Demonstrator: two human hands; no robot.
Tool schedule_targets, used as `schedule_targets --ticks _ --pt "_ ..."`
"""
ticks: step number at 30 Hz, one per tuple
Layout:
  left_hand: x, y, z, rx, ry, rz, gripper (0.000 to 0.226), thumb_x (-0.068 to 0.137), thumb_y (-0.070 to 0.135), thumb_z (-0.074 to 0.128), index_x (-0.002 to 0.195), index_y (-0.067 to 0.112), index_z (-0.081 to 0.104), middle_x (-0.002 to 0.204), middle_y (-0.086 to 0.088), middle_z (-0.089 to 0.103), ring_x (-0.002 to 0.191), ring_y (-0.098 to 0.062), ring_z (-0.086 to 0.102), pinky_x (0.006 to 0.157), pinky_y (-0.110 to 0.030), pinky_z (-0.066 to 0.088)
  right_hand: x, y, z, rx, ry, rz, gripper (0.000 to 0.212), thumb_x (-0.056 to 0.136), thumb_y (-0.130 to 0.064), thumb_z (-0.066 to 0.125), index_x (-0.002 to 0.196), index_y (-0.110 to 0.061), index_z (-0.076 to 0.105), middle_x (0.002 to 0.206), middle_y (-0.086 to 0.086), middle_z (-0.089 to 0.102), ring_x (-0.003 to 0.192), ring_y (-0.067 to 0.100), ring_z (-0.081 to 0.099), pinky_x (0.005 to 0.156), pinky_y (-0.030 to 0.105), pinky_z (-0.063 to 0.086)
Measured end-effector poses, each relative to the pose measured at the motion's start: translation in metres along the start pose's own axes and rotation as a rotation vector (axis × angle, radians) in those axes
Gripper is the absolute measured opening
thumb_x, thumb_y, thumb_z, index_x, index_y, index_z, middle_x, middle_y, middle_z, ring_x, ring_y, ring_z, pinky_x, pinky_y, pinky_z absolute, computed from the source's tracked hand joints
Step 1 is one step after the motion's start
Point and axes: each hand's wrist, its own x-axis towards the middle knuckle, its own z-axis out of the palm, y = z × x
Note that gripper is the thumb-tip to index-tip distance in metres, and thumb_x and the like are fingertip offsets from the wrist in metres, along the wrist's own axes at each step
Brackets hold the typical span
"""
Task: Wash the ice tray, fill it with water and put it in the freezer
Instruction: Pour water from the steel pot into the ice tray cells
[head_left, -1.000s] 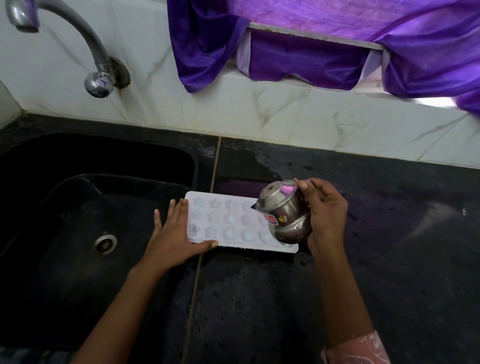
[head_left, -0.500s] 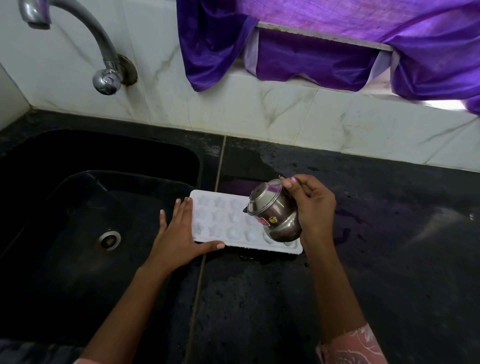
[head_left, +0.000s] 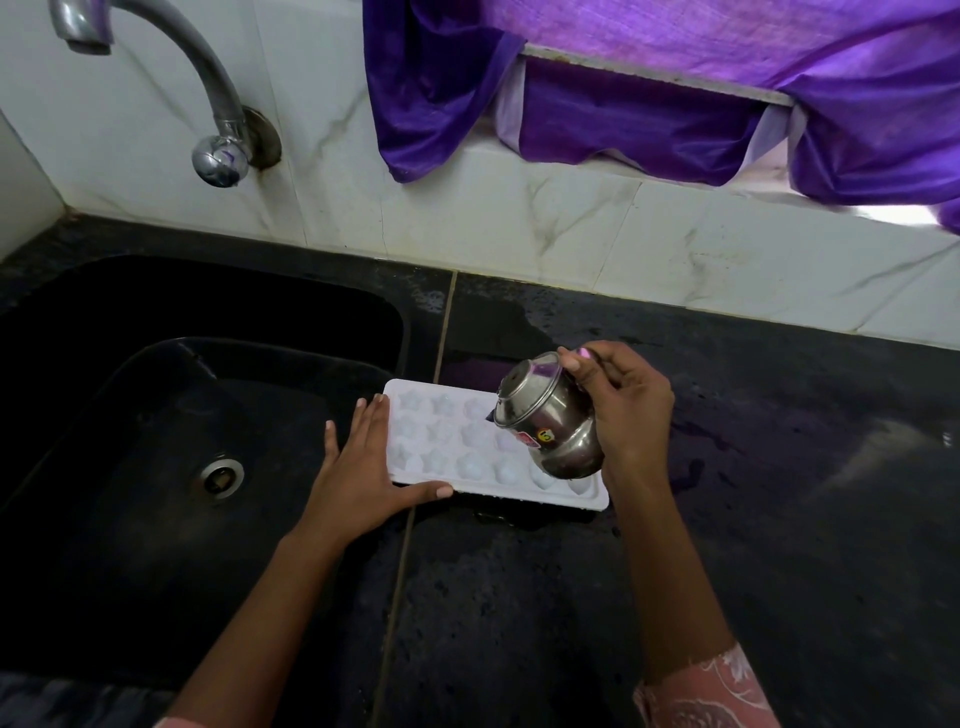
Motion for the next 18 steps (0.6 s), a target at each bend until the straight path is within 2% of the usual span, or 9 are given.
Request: schedule_targets --ticks 3,7,12,18 --pt "-0.0003 0.0004 0.0003 -0.005 0.003 0.002 0.145 0.035 0.101 0.024 0.148 0.018 -0.01 0.158 0.004 -0.009 0.131 0.003 -0.022 0.106 -0.032 -0.022 -0.0004 0.0004 0.0006 0.015 0.008 0.004 0.021 0.077 -0.012 0.072 0.07 -0.031 0.066 0.071 -0.011 0.07 0.076 0.01 0.065 0.081 0.033 0.054" --pt "0.0003 -0.0004 0.0008 -0.007 0.007 0.002 0.145 0.035 0.101 0.024 0.149 0.018 -0.01 0.158 0.004 -0.008 0.131 0.003 -0.022 0.106 -0.031 -0.023 -0.0014 0.0034 0.0004 0.123 0.034 0.079 0.017 0.077 -0.008 0.071 0.072 -0.023 0.067 0.068 -0.012 0.07 0.071 0.004 0.064 0.069 0.017 0.051" --pt "-0.0005 0.0001 0.0006 -0.022 0.014 0.013 0.144 0.036 0.101 0.026 0.149 0.018 -0.009 0.158 0.004 -0.007 0.132 0.003 -0.021 0.106 -0.03 -0.023 -0.0023 0.0055 0.0017 0.223 0.07 0.156 0.007 0.077 -0.009 0.07 0.076 -0.015 0.066 0.067 -0.01 0.068 0.064 -0.001 0.061 0.064 0.014 0.05" --pt "0.0002 -0.0007 0.001 -0.03 0.018 0.014 0.146 0.035 0.101 0.024 0.149 0.017 -0.009 0.158 0.003 -0.006 0.132 0.003 -0.021 0.106 -0.031 -0.023 -0.0022 0.004 0.0088 0.246 0.031 0.161 0.01 0.077 -0.008 0.07 0.073 -0.016 0.066 0.065 -0.009 0.069 0.066 0.003 0.062 0.066 0.016 0.051"
